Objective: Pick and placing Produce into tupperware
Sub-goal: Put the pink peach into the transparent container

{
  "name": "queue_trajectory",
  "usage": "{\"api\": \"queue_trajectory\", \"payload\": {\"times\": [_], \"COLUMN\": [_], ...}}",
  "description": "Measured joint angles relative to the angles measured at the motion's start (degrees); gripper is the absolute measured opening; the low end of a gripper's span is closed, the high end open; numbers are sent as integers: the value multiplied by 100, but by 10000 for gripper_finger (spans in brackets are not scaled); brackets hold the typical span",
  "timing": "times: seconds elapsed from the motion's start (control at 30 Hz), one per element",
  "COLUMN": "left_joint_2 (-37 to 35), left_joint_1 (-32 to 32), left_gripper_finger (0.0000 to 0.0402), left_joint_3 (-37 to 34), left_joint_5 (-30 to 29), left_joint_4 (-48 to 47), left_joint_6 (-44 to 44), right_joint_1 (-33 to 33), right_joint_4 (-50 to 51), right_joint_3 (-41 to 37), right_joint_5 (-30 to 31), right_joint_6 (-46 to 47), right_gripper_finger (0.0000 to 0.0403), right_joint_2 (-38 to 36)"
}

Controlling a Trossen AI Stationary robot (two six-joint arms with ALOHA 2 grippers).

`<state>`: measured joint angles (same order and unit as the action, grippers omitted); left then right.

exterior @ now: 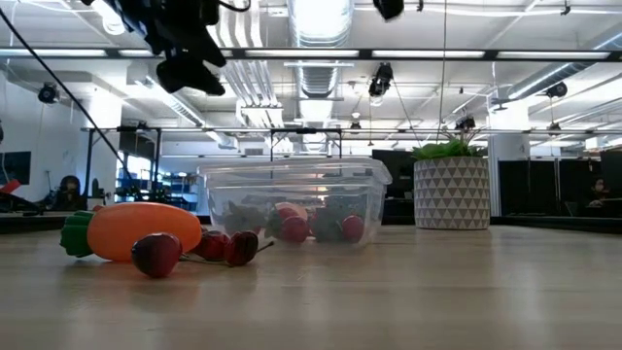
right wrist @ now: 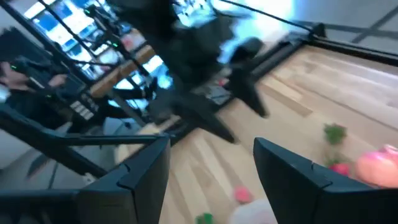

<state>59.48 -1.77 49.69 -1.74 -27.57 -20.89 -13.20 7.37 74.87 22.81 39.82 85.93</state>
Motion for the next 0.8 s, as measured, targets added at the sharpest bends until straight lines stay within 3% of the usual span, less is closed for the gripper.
{"api": "queue_trajectory", "payload": {"times": [0.23, 0.47, 0.8], "left_joint_2": [-314, -399, -70], "left_joint_1": [1, 1, 1], "left_gripper_finger": [262, 262, 262], "left_joint_3": [-26, -37, -33], "left_joint_5": [11, -25, -162], "left_joint_4": [-41, -38, 57], "left_joint_6": [-282, -278, -284], "right_joint_1": [501, 525, 696], "right_joint_4": [174, 1247, 1564], "right_joint_3": [-853, -1732, -3052], "right_joint_5": [-103, 1453, 1111], "right_joint_6": [-379, -300, 56], "right_gripper_finger": [223, 223, 221], "right_joint_2": [-1118, -2960, -4252]}}
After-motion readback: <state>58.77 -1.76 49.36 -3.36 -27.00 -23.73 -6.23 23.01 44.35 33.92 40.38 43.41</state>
